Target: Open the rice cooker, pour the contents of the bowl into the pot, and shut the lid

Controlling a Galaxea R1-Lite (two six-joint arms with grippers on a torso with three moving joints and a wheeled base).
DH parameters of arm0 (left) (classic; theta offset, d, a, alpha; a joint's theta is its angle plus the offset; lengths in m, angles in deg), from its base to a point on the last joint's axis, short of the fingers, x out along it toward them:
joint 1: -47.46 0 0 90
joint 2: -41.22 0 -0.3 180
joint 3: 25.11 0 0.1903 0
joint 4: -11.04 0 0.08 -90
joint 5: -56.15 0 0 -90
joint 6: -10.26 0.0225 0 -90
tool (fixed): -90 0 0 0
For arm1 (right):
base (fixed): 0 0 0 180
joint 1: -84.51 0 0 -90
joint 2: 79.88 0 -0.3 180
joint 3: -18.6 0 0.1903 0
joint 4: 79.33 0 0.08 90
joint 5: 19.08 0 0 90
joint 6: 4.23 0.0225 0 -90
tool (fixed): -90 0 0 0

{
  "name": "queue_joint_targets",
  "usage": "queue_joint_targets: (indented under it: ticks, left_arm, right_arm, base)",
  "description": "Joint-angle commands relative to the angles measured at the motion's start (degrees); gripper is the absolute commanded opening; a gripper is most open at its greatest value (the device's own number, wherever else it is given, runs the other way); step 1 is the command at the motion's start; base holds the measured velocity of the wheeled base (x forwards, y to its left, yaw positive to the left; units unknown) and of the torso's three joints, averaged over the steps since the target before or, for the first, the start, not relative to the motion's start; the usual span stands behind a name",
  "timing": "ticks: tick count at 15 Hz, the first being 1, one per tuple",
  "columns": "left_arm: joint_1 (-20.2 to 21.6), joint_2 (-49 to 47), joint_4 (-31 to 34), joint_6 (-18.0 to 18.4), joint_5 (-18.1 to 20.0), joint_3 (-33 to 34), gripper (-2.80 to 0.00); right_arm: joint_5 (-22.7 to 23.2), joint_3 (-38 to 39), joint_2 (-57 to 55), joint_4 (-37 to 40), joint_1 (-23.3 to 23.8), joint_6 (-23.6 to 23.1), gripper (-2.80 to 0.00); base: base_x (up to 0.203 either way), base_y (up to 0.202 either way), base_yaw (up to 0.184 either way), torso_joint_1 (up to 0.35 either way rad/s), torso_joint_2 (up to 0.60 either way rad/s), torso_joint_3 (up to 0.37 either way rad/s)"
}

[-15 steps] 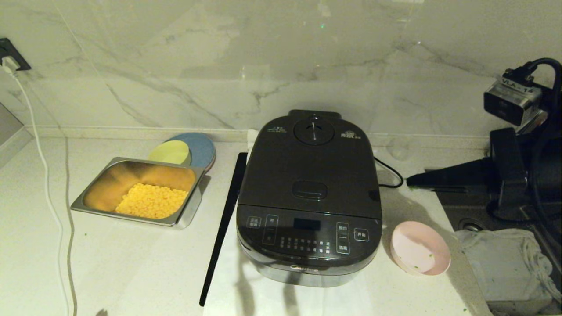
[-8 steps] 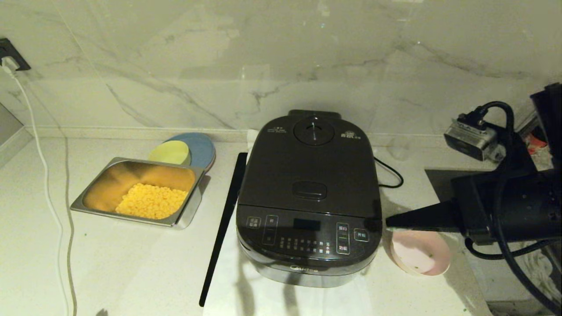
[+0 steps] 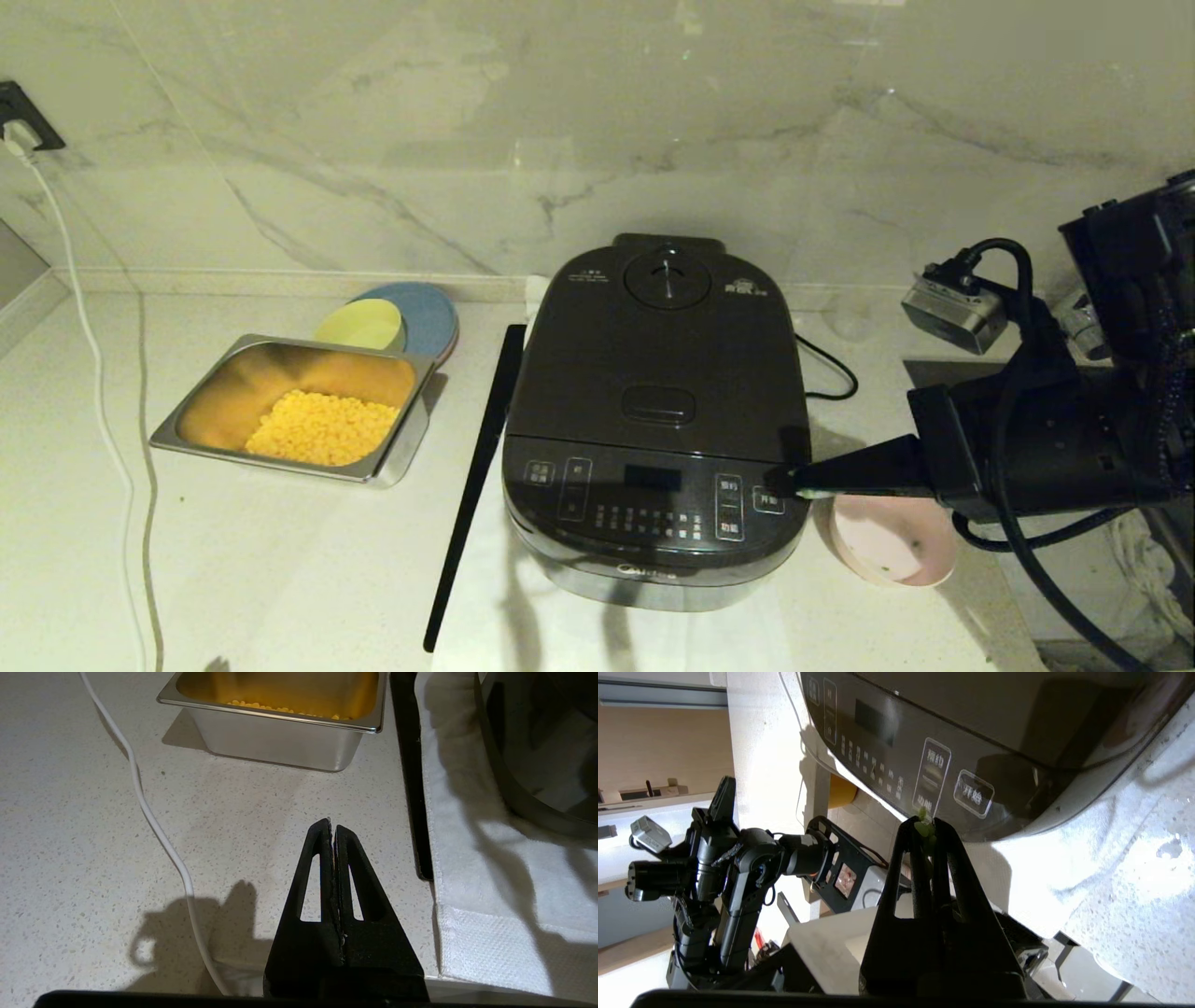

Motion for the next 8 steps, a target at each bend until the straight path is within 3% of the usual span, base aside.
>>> queue_joint_targets:
  ticks: [1,8]
  left_arm:
    - [0.01,0.00,-0.02,-0.01,-0.01,0.53,-2.80]
    - [0.01,0.00,-0.02,-0.01,-0.01,0.53,-2.80]
  right_arm:
    - [0.24,0.40,-1.07,-1.15,0.33,0.24,-2.80]
    - [0.15,0.15,-1.45,-1.27,0.67,0.16,-2.80]
  base:
    - [0.000,0.000,0.000,0.000,0.00,0.000]
    - [0.000,0.000,0.000,0.000,0.00,0.000]
